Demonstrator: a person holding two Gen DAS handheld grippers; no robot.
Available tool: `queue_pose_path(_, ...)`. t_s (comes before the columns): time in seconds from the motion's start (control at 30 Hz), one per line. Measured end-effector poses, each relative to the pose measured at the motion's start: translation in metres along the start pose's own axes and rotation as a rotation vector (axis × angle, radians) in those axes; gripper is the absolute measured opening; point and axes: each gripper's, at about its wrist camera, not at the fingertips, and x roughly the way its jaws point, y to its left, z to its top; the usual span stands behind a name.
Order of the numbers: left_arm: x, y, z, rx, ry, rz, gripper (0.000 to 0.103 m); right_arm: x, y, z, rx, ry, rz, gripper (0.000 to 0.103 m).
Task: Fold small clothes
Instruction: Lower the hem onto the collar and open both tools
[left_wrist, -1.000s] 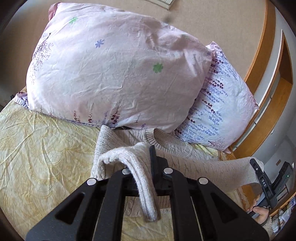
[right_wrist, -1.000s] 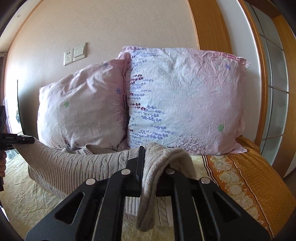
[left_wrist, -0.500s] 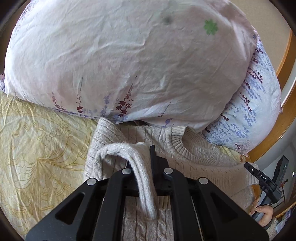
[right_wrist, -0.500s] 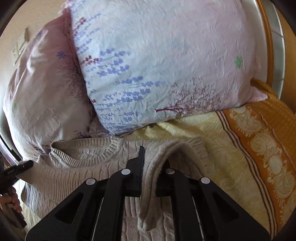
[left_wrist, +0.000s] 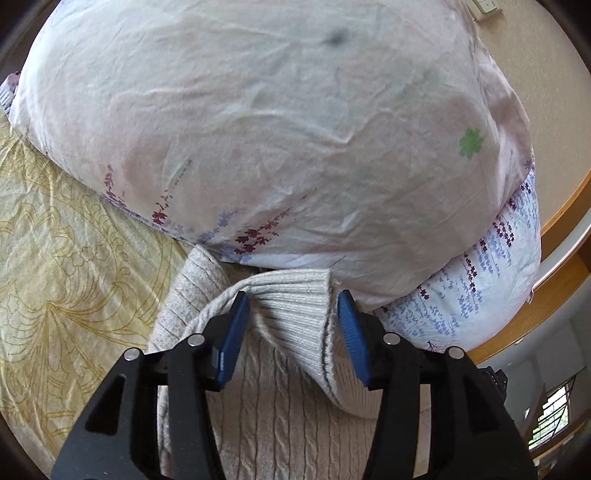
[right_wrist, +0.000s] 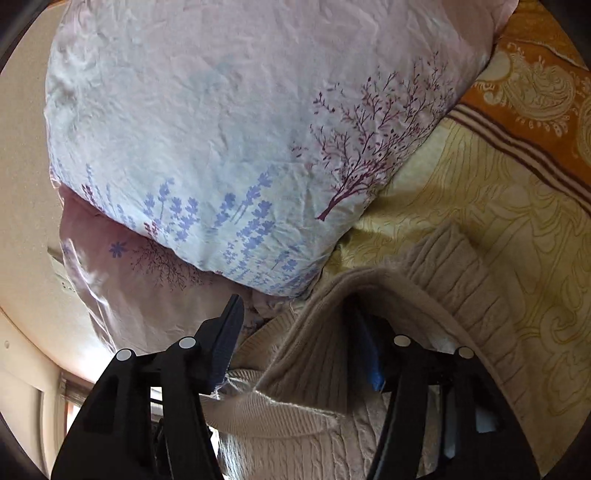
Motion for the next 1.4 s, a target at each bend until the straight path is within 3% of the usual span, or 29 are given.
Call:
queue_pose_path(0.2, -0.017, 0.004, 0.003, 0.048, -0.028, 0.080, 0.057, -0.024, 0.024, 0.006, -0.224, -0.111, -0.087, 0.059)
queue_pose_path(0.33, -0.034, 0.006, -0.001, 0.138, 0.033, 0.109, 0.058, -0.048, 0.045, -0.005, -0.528, -0.113, -0.248, 0.055)
queue_pose_path(0.43, -0.048, 0.007, -0.012, 0.246, 0.083, 0.149, 0.056, -0.066, 0.036, -0.012, -0.649, -0.060, -0.315, 0.050)
queue_pose_path(0.7, -0.035, 0.010, -0.050, 0.389, 0.206, 0.240, 0.044, -0.047, 0.003, -0.038, -0.713, 0.134, -0.382, 0.043)
queue_pose_path(0.77, -0.029, 0.012, -0.057, 0.409, 0.214, 0.279, 0.042, -0.039, -0.002, -0.044, -0.714, 0.172, -0.409, 0.027)
queue_pose_path(0.8, -0.027, 0.013, -0.059, 0.418, 0.209, 0.287, 0.035, -0.038, -0.001, -0.046, -0.713, 0.170, -0.404, 0.014)
queue_pose_path(0.83, -0.027, 0.014, -0.059, 0.418, 0.210, 0.283, 0.025, -0.040, 0.000, -0.046, -0.710, 0.164, -0.395, 0.011)
queue_pose_path(1.0, -0.032, 0.018, -0.056, 0.374, 0.224, 0.246, 0.011, -0.058, 0.008, -0.043, -0.668, 0.157, -0.373, 0.009)
queue_pose_path(1.17, -0.041, 0.028, -0.052, 0.365, 0.225, 0.254, 0.011, -0.064, 0.009, -0.044, -0.664, 0.162, -0.445, 0.013)
queue_pose_path(1.23, -0.040, 0.028, -0.053, 0.353, 0.222, 0.252, 0.018, -0.068, 0.019, -0.050, -0.732, 0.094, -0.466, 0.044)
queue_pose_path(1.27, -0.042, 0.027, -0.053, 0.356, 0.212, 0.253, 0.019, -0.069, 0.027, -0.053, -0.773, 0.066, -0.441, 0.050)
queue_pose_path(1.33, -0.044, 0.021, -0.053, 0.376, 0.186, 0.265, 0.026, -0.062, 0.040, -0.061, -0.877, 0.039, -0.446, 0.054)
queue_pose_path(1.4, -0.047, 0.013, -0.052, 0.406, 0.159, 0.273, 0.036, -0.047, 0.049, -0.067, -1.008, 0.026, -0.515, 0.054)
